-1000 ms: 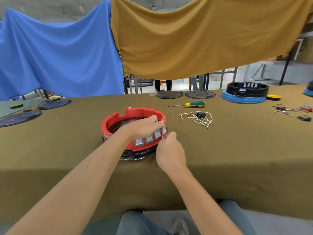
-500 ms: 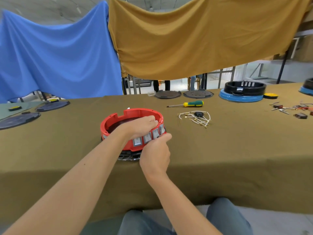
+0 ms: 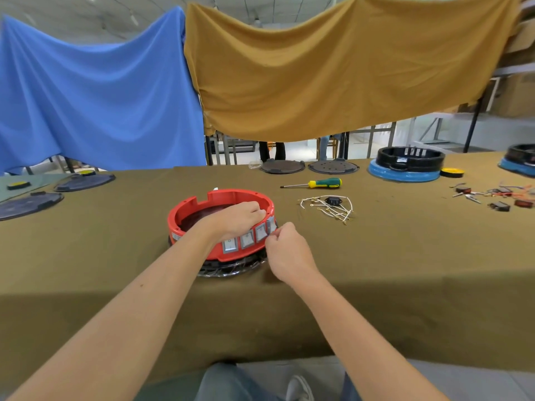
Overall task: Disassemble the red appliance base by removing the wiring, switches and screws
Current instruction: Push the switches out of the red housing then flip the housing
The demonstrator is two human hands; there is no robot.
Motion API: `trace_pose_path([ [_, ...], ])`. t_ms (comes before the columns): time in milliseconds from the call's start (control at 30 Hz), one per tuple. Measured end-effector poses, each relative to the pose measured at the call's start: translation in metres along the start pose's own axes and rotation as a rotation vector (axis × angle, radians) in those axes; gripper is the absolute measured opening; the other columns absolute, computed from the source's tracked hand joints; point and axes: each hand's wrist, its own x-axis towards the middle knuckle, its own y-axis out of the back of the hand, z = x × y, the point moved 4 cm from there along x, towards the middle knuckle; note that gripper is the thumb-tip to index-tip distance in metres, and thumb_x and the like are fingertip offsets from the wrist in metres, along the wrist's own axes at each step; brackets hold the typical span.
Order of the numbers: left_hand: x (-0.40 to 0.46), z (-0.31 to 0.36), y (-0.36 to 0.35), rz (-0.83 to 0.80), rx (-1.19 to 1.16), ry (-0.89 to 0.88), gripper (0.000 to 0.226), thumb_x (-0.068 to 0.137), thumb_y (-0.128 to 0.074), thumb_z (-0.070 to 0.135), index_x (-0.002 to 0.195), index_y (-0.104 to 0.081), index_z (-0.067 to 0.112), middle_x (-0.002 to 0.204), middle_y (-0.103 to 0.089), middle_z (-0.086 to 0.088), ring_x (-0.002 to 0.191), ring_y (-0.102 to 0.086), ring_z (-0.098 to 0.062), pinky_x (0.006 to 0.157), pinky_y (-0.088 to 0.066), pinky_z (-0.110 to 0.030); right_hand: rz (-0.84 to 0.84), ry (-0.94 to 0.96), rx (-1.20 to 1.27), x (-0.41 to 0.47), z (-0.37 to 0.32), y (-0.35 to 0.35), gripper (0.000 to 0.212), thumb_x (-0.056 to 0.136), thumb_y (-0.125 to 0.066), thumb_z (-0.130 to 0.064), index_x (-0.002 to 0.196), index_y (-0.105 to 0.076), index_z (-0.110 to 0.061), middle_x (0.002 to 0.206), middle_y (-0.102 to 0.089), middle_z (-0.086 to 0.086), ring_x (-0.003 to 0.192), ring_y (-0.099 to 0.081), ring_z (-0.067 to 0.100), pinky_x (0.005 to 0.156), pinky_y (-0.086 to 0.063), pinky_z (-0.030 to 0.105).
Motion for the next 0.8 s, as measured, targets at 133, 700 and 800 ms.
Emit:
trace_pose_path([
  [133, 0.0, -0.001, 0.0, -0.022, -0.023, 0.008, 0.031, 0.105, -0.034, 0.038, 0.086, -0.05, 0.019, 0.092, -0.06, 0.0, 0.079, -0.054, -0.014, 0.073, -0.046, -0.034, 0.159, -0.071, 0.072, -0.015, -0.009, -0.025, 0.014, 0.101, -0.039, -0.02, 0.112, -0.035, -0.012, 0.114, -0.062, 0.012, 0.103, -0.06, 0.034, 0.062, -0.037, 0.031],
  [700, 0.0, -0.003, 0.0, 0.088, 0.014, -0.025, 0.032, 0.103, -0.039, 0.042, 0.082, -0.049, 0.019, 0.076, -0.054, 0.004, 0.065, -0.045, -0.012, 0.06, -0.036, -0.029, 0.214, -0.128, 0.259, -0.011, 0.005, -0.016, 0.017, 0.098, -0.05, -0.025, 0.108, -0.052, -0.012, 0.102, -0.064, 0.003, 0.089, -0.058, 0.022, 0.059, -0.043, 0.029],
  [800, -0.001, -0.003, 0.001, 0.1, 0.009, -0.026, 0.032, 0.102, -0.041, 0.042, 0.081, -0.048, 0.02, 0.079, -0.057, 0.002, 0.067, -0.048, -0.012, 0.061, -0.039, -0.029, 0.211, -0.085, 0.17, -0.012, 0.003, -0.014, 0.017, 0.099, -0.051, -0.025, 0.112, -0.051, -0.014, 0.106, -0.062, 0.002, 0.087, -0.054, 0.018, 0.055, -0.035, 0.023],
])
